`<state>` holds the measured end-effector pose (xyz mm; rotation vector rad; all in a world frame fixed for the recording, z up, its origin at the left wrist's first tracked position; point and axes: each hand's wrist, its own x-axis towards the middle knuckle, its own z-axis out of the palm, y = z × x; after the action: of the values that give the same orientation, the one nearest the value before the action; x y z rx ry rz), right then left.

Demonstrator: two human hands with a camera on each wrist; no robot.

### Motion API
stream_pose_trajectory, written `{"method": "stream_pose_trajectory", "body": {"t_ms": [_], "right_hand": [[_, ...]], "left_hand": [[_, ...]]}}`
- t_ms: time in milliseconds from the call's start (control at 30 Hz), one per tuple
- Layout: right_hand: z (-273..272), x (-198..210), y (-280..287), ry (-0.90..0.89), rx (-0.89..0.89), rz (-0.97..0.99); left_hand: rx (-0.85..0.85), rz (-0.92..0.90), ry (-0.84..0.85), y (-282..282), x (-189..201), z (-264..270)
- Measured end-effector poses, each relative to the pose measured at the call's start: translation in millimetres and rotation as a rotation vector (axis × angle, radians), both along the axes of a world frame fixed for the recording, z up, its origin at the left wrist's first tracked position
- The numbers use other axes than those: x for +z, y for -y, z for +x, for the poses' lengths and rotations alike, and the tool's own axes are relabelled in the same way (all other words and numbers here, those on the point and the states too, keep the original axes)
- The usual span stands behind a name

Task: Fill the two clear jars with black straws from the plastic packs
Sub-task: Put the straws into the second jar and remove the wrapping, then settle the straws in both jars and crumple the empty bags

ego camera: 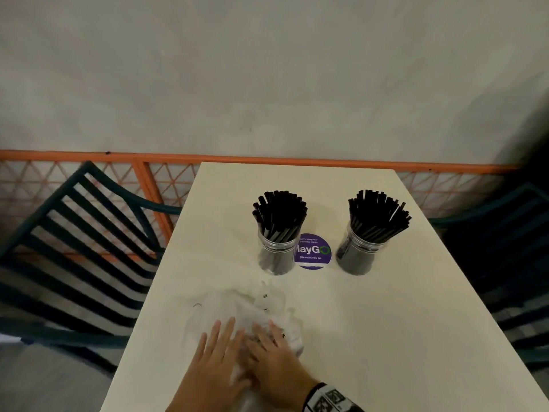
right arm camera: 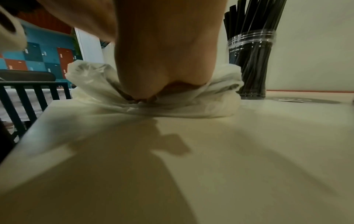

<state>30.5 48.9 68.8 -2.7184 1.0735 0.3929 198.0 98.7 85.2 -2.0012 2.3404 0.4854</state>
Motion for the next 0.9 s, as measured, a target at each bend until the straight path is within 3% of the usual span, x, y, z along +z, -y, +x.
{"method": "stream_pose_trajectory", "body": {"t_ms": [100,233,333,400,467,533,700,800,900], "right_hand": [[-6.8,-2.3,1.0,0.108,0.041,-0.025],[-33.0,10.4,-0.6,0.431,0.069,0.039],[-65.8,29.9,5.2,0.722,-0.099,-0.045],[-99.5,44.6,11.0,0.830,-0.241,-0.048],[-138.7,51.3,21.0,0.878,-0.364,-0.027],[-178.3,53.7,33.6,0.885,-0.504,0.008],[-250.2,63.0,73.9,0.879,-0.715,0.020],[-273.2,66.9,109.3,0.908,-0.789,0.106],[-283.6,71.7,149.1,0.912,-0.802,0.272]], "left_hand": [[0.008,0.026,0.030,-5.1,-46.9,7.5],[0.023,0.093,-0.078,-9.4,-60.4,22.9],[0.129,0.175,-0.152,-4.9,-14.5,17.7],[0.231,0.035,-0.224,3.6,15.0,15.2],[0.275,-0.112,-0.358,-0.9,43.3,10.5],[0.372,-0.115,-0.540,-0.1,71.4,0.0],[0.345,-0.224,-0.598,28.3,116.4,-78.9],[0.255,-0.187,-0.753,62.3,120.3,-137.4],[0.278,-0.135,-0.884,95.4,98.1,-179.5]]}}
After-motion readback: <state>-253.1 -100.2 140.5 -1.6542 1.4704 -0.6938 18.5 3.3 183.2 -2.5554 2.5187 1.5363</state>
